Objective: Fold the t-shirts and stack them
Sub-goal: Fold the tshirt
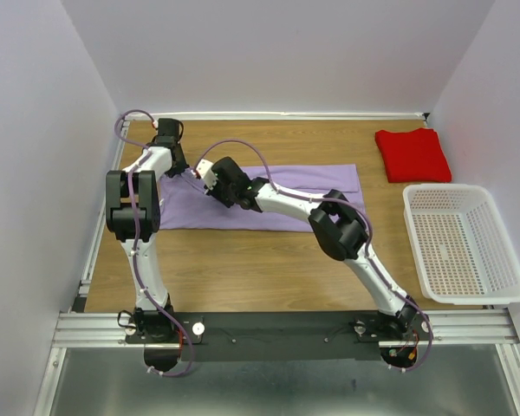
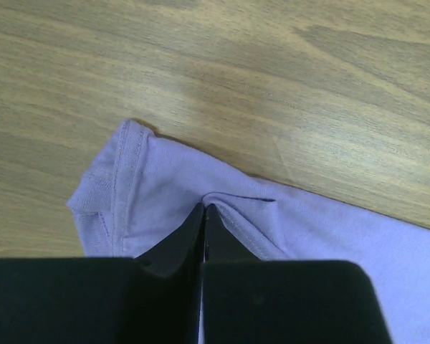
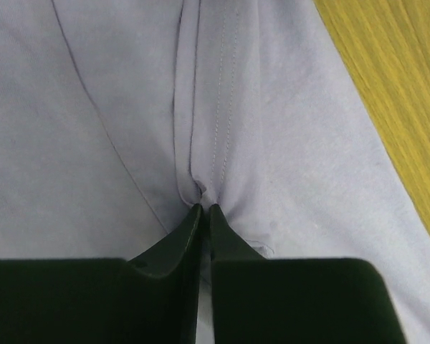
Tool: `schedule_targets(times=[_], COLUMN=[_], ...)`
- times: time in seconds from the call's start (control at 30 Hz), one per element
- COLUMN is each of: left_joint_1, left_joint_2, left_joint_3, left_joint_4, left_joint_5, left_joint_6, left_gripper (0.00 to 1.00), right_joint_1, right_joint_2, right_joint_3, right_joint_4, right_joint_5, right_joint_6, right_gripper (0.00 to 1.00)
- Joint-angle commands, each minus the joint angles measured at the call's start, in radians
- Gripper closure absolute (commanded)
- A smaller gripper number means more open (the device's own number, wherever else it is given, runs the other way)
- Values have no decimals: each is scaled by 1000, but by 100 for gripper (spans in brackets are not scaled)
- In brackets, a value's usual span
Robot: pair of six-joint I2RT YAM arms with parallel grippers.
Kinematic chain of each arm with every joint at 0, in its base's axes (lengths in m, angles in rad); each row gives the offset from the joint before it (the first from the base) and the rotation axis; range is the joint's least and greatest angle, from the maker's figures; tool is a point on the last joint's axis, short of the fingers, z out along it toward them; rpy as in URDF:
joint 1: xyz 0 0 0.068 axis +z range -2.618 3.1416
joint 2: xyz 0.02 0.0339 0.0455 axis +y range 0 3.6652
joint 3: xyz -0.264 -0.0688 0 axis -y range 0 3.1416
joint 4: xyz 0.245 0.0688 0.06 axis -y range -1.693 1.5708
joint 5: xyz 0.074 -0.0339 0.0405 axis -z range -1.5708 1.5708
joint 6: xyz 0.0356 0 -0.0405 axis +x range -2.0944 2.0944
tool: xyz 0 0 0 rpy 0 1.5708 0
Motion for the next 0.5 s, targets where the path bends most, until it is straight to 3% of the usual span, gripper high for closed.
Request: schedule_targets(times=[0.0,0.1,0.23,0.47], left_joint_1=[-1,-1,-1,-1], left_joint_2=[6,-10,-59,-190], left_joint_3=[-2,-4,5,-11], left_joint_4=[21,21,18,-30], left_joint_5=[-60,-62,-59,-60], left_joint_6=[8,5,-2,-25], left_gripper=[89,67,52,43], right_joint_1=[0,0,0,-31], right_joint_2=[-80,-129,-211,-394], right_joint_3=[-43,-65,-101,-310], right_joint_4=[-20,-20,-20,-23], right_joint_5=[7,-6,9,141], right_joint_6=[11,26,63,162], right_gripper=[83,69,55,44])
